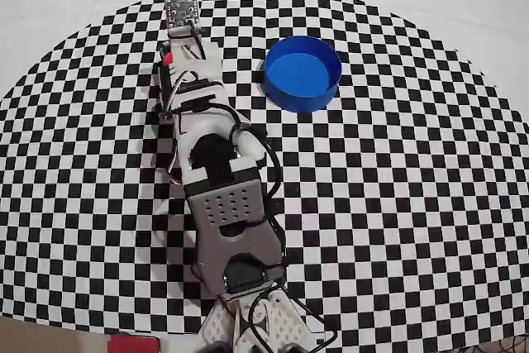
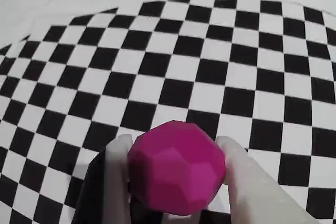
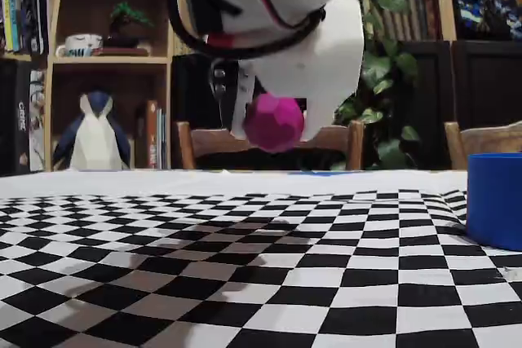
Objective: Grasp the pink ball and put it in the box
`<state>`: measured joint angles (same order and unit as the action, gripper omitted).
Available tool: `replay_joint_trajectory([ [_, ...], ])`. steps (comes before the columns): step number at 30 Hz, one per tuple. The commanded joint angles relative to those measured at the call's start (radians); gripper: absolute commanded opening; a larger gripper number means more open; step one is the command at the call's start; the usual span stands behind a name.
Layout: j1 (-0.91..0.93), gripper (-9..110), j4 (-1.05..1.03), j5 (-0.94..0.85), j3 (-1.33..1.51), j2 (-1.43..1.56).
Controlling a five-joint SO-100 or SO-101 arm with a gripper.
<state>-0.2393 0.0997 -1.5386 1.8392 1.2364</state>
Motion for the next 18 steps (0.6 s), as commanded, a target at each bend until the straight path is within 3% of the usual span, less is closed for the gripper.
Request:
replay_joint_trajectory([
  [1, 0.003, 0, -0.005, -0.008, 0.008, 0.087],
  [18, 0.003, 0, -0.018, -0.008, 0.110, 0.215],
])
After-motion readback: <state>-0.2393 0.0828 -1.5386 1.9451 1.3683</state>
